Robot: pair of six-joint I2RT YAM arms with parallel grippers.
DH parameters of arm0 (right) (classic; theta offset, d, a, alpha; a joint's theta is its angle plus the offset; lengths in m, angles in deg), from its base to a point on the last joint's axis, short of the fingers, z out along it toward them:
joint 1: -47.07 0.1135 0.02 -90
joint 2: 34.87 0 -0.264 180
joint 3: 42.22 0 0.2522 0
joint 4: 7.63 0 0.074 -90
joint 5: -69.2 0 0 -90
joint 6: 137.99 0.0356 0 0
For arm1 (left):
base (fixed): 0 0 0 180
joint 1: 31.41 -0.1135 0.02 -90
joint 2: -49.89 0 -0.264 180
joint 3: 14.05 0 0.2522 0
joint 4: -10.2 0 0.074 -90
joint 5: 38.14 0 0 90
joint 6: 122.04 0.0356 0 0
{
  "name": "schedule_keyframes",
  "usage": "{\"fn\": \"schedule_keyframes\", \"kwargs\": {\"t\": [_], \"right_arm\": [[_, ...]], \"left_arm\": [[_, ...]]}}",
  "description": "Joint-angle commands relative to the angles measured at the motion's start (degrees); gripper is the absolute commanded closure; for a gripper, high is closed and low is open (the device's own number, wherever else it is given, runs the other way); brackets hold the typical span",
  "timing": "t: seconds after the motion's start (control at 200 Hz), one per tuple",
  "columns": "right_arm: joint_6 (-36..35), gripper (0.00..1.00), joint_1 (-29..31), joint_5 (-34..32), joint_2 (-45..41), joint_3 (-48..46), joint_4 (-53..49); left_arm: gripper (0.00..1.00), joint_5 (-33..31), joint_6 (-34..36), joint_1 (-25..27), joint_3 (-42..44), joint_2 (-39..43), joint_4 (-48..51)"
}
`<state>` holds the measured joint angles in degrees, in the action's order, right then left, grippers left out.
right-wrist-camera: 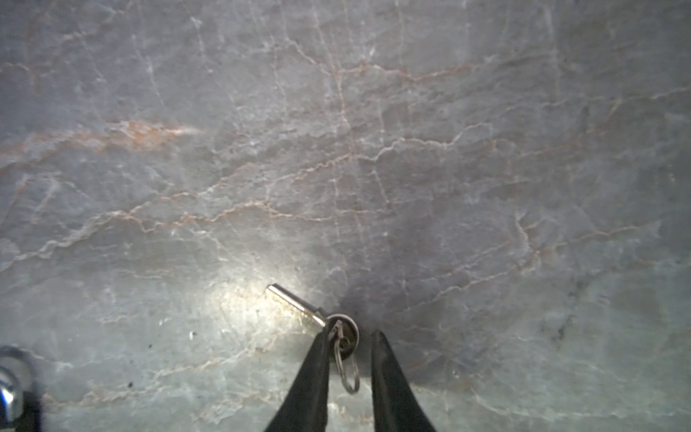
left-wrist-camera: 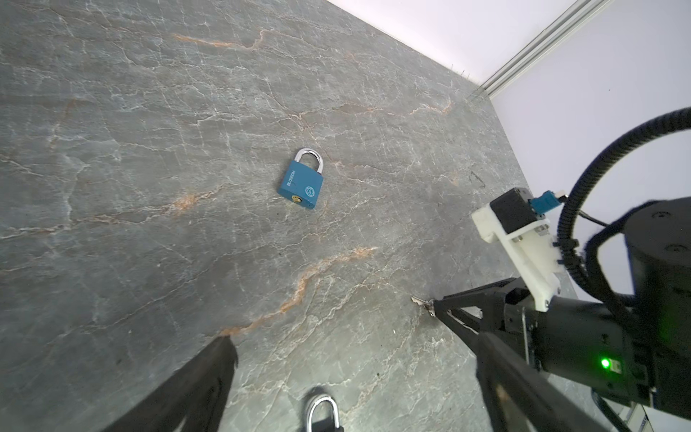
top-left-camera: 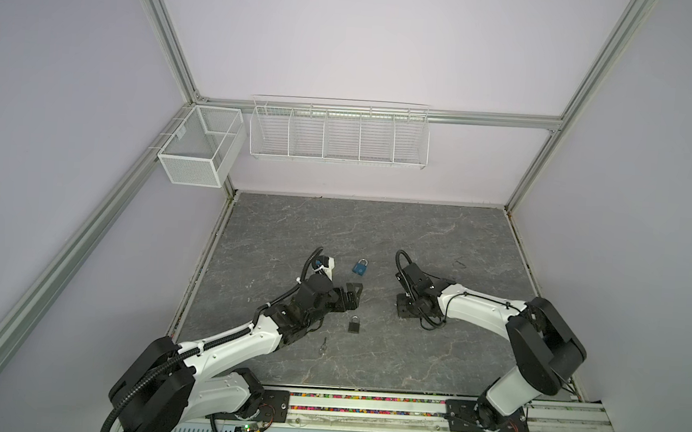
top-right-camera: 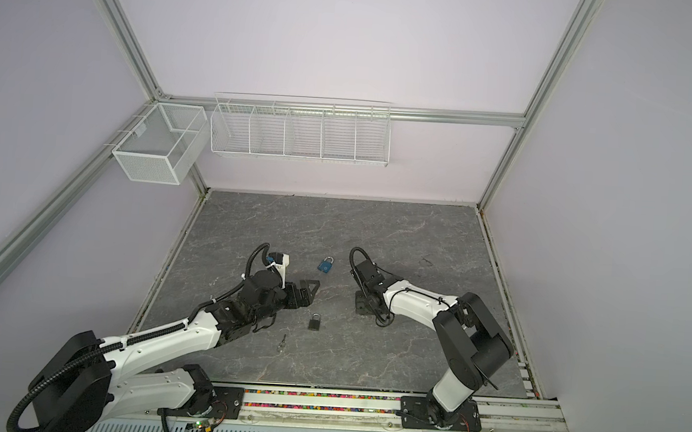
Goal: Unlock with the key
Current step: 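Lower the right gripper and close it on the brass key's ring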
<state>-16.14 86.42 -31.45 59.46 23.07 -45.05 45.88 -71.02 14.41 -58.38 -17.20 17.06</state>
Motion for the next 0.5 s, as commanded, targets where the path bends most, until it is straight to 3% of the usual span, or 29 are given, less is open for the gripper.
{"fn": "schedule_keyframes", "kwargs": {"t": [0.0,0.34,0.4,0.495], "right_arm": [[-0.55,0.78,-0.32,0.26,0.86,-0.2,-0.65],[-2.38,0.86,-0.47,0.44,-0.72,-0.63,-0.64],[-2.57,0.93,-0.5,0.89,-0.4,-0.11,-1.12],[-2.74,0.94,-0.49,1.78,-1.29,0.36,-1.56]], "left_arm": [[0.01,-0.26,-1.25,0.28,-1.96,0.16,1.27],[0.01,1.16,-3.25,0.28,-2.39,1.8,1.07],[0.01,1.49,-4.09,0.23,-2.44,2.13,0.96],[0.01,2.13,-6.44,0.23,-2.27,2.58,0.48]]}}
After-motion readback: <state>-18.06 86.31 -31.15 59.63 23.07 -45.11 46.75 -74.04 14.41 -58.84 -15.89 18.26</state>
